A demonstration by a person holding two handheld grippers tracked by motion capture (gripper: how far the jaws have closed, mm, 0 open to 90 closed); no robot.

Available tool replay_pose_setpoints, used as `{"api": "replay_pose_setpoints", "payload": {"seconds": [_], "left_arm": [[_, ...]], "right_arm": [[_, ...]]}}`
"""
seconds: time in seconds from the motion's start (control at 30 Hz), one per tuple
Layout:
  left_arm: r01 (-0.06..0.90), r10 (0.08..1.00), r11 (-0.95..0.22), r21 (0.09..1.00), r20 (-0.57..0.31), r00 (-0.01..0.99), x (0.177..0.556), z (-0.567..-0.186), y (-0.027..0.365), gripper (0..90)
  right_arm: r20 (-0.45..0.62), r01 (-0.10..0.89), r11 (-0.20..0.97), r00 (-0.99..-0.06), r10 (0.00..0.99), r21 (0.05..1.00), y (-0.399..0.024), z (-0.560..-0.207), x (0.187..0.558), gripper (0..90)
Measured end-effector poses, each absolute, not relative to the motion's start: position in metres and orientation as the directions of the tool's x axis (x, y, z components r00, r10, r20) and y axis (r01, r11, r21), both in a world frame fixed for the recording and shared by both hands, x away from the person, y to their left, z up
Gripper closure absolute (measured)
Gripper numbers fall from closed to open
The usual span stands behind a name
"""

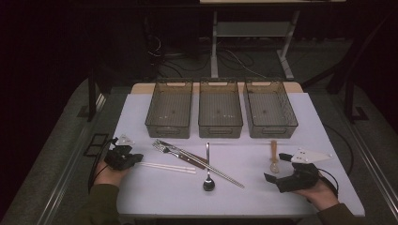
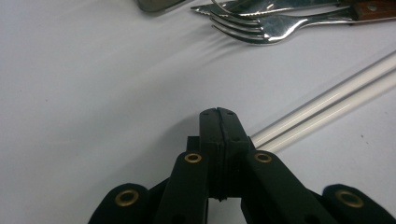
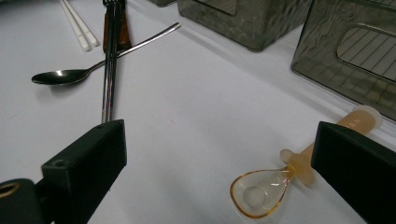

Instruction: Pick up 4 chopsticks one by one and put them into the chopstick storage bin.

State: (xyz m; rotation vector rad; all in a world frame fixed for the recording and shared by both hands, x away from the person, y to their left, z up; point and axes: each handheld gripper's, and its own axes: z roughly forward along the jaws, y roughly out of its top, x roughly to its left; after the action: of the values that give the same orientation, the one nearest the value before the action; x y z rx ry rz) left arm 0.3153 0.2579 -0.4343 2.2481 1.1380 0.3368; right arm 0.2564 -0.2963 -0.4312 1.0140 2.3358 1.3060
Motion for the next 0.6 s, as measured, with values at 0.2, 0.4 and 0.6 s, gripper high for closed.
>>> {"api": "replay_pose_setpoints", "payload": {"seconds": [0.2,0.4,0.6], "left_arm": [[0.648,0.793,-0.458,0.609,-0.050,0.607,0.308,-0.434,0.261,89.1],[0.645,0.789,-0.454,0.614,-0.060,0.612,0.301,-0.435,0.263,89.1],[0.644,0.785,-0.454,0.616,-0.066,0.616,0.294,-0.435,0.265,89.1]], "right_arm": [[0.089,0.440,0.348,-0.716,0.693,0.828,-0.296,-0.431,0.256,3.2],[0.089,0.441,0.349,-0.715,0.693,0.827,-0.296,-0.431,0.256,3.2],[0.089,0.440,0.349,-0.715,0.694,0.827,-0.296,-0.431,0.256,3.2]]}}
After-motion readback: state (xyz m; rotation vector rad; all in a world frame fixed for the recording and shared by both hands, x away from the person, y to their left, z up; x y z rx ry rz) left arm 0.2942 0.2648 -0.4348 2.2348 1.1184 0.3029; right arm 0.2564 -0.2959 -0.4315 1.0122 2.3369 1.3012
